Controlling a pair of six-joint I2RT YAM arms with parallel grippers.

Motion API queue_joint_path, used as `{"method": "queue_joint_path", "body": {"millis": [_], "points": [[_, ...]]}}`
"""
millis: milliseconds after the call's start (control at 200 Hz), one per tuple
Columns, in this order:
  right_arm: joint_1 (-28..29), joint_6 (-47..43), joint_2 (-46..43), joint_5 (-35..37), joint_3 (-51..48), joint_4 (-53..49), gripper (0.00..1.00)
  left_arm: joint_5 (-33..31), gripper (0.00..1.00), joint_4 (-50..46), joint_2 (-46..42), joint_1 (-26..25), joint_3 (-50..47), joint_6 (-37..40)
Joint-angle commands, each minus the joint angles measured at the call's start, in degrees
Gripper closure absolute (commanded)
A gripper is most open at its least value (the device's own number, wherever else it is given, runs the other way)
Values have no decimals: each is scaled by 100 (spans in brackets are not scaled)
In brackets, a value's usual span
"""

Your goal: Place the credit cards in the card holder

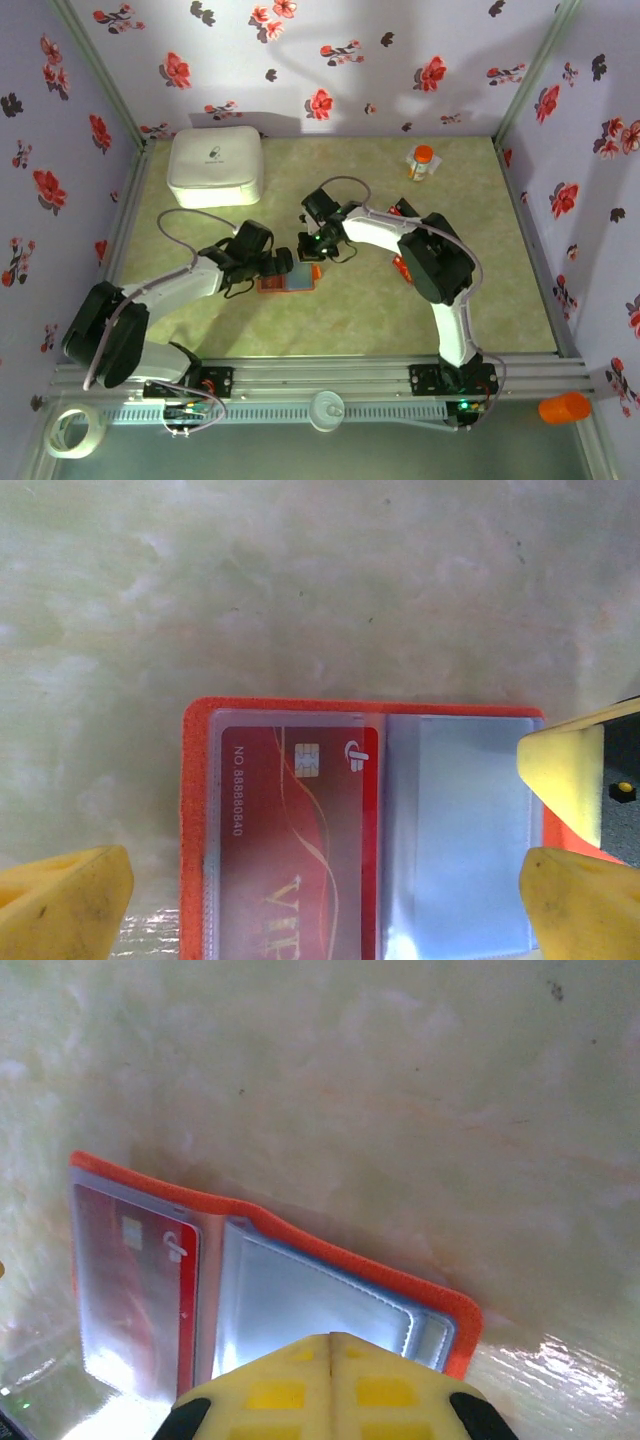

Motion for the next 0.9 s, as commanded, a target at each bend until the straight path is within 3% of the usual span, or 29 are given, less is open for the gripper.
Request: {"method": "queue_joint_path", "body": {"millis": [0, 360, 790, 895], "points": [[-42, -23, 148, -70, -33, 127, 96, -37, 0, 160, 165, -64, -83, -19], [-35, 545, 287, -556, -417, 911, 98, -28, 0, 353, 581, -160, -148, 106], [-38, 638, 300, -578, -480, 1000, 98, -157, 1, 415, 911, -232, -188, 224], [-36, 649, 264, -587, -461, 991, 97, -160, 4, 443, 959, -240, -230, 239]]}}
